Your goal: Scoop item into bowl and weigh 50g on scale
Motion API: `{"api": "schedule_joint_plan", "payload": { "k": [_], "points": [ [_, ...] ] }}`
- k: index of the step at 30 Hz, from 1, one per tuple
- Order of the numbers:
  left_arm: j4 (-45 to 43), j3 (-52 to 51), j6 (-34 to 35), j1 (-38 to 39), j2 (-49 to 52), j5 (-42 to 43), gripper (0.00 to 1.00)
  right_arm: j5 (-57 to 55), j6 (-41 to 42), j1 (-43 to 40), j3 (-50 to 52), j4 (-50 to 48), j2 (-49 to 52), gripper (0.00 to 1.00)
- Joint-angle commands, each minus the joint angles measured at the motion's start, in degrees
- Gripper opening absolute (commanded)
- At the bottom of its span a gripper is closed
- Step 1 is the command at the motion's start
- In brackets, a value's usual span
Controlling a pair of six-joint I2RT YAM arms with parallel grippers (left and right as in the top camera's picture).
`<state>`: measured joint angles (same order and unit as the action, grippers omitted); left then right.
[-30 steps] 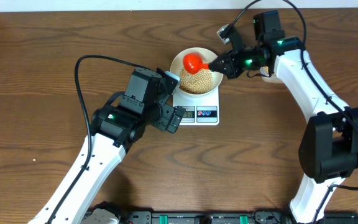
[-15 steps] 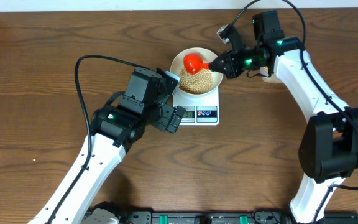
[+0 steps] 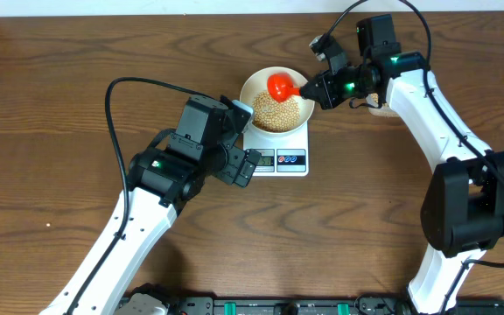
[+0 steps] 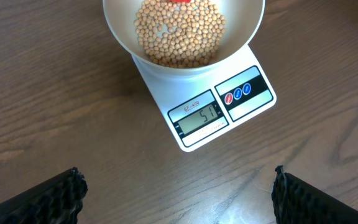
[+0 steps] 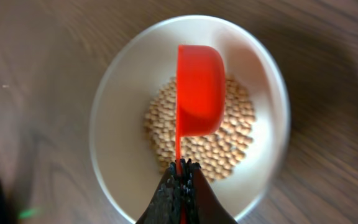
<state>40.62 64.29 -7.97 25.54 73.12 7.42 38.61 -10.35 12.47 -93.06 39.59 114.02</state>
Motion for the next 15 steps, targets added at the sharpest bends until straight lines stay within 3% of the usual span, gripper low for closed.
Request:
{"api": "schedule_joint_plan", "payload": {
  "k": [1, 15],
  "points": [
    [0.09, -0.22, -0.57, -0.20, -0.13, 0.31, 0.98, -6.27, 0.70, 1.64, 0.07, -0.20, 0.85, 0.01],
    [0.09, -0.22, -0.57, -0.20, -0.13, 0.31, 0.97, -22.75, 1.77, 7.91, 0.07, -2.32, 0.85, 0.01]
  ]
}}
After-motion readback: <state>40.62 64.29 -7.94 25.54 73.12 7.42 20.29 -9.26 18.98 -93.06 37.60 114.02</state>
